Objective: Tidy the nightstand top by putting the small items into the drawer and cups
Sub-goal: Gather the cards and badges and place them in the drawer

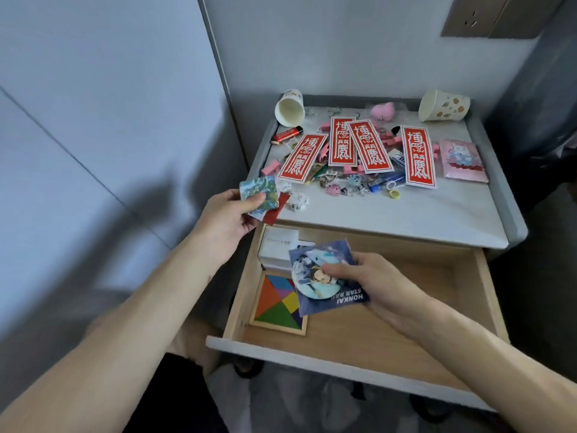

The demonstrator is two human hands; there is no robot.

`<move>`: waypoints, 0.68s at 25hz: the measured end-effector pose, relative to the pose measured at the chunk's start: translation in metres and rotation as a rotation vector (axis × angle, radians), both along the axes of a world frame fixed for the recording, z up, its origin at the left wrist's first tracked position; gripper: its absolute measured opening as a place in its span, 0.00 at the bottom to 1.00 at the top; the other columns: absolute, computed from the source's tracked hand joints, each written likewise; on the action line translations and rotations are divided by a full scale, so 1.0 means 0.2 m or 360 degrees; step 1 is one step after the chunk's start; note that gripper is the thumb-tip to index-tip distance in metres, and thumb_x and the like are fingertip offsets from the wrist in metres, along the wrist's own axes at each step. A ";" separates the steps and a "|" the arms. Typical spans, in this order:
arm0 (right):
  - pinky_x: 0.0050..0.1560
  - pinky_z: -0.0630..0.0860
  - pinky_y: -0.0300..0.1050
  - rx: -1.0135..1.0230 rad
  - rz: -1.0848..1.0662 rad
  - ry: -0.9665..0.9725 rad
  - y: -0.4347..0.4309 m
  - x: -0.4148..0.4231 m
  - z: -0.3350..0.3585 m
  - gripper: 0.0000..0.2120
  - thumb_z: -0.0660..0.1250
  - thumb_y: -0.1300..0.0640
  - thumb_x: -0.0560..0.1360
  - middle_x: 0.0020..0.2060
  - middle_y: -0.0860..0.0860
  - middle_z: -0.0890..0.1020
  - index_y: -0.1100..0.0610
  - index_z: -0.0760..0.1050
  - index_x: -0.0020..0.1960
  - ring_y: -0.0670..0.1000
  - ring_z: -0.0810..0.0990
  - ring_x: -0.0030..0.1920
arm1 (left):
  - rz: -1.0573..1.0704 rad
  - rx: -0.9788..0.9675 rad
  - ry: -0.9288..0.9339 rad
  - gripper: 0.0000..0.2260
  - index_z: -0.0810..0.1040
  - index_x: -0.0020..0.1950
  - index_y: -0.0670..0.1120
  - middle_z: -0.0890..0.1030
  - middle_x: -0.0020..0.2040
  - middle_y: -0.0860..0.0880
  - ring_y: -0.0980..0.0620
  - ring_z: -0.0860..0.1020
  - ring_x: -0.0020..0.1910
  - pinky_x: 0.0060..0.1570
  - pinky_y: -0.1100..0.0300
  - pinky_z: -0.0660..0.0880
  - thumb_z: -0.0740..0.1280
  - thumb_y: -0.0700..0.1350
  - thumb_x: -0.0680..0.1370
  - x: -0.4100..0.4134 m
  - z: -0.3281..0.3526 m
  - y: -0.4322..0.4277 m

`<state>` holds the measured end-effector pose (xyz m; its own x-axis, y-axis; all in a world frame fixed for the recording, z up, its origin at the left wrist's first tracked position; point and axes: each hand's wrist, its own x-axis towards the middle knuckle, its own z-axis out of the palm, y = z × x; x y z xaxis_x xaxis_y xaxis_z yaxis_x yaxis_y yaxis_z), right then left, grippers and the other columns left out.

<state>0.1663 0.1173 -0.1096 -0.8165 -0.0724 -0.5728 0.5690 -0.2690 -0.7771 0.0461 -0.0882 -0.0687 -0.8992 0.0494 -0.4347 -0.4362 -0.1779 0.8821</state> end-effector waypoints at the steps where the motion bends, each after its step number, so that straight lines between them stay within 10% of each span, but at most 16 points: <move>1: 0.50 0.82 0.49 0.0080 0.0076 -0.0101 -0.07 0.02 -0.06 0.14 0.73 0.63 0.72 0.48 0.60 0.85 0.67 0.78 0.56 0.58 0.85 0.48 | 0.0067 0.0086 -0.0093 0.07 0.77 0.51 0.42 0.85 0.45 0.45 0.52 0.83 0.42 0.41 0.61 0.77 0.71 0.34 0.76 0.02 -0.03 -0.03; 6: 0.48 0.82 0.53 0.0095 -0.0063 -0.0517 -0.33 -0.01 -0.25 0.13 0.75 0.69 0.69 0.43 0.60 0.85 0.68 0.78 0.52 0.57 0.84 0.42 | 0.0237 0.0202 -0.0311 0.06 0.76 0.47 0.43 0.82 0.43 0.45 0.53 0.80 0.39 0.31 0.63 0.74 0.70 0.34 0.77 0.05 -0.13 -0.12; 12: 0.19 0.72 0.37 0.0172 -0.0327 -0.0546 -0.47 -0.10 -0.31 0.13 0.74 0.68 0.71 0.35 0.56 0.81 0.66 0.76 0.53 0.51 0.80 0.28 | 0.0304 0.0295 -0.0367 0.05 0.77 0.46 0.42 0.82 0.42 0.45 0.52 0.80 0.39 0.35 0.62 0.74 0.71 0.34 0.76 0.04 -0.17 -0.12; 17: 0.29 0.77 0.39 0.0568 -0.0164 -0.0386 -0.47 -0.11 -0.41 0.12 0.74 0.63 0.73 0.43 0.53 0.83 0.61 0.76 0.54 0.49 0.82 0.38 | 0.0277 0.0169 -0.0223 0.06 0.77 0.47 0.43 0.83 0.45 0.45 0.51 0.81 0.42 0.40 0.60 0.75 0.72 0.36 0.76 0.04 -0.17 -0.08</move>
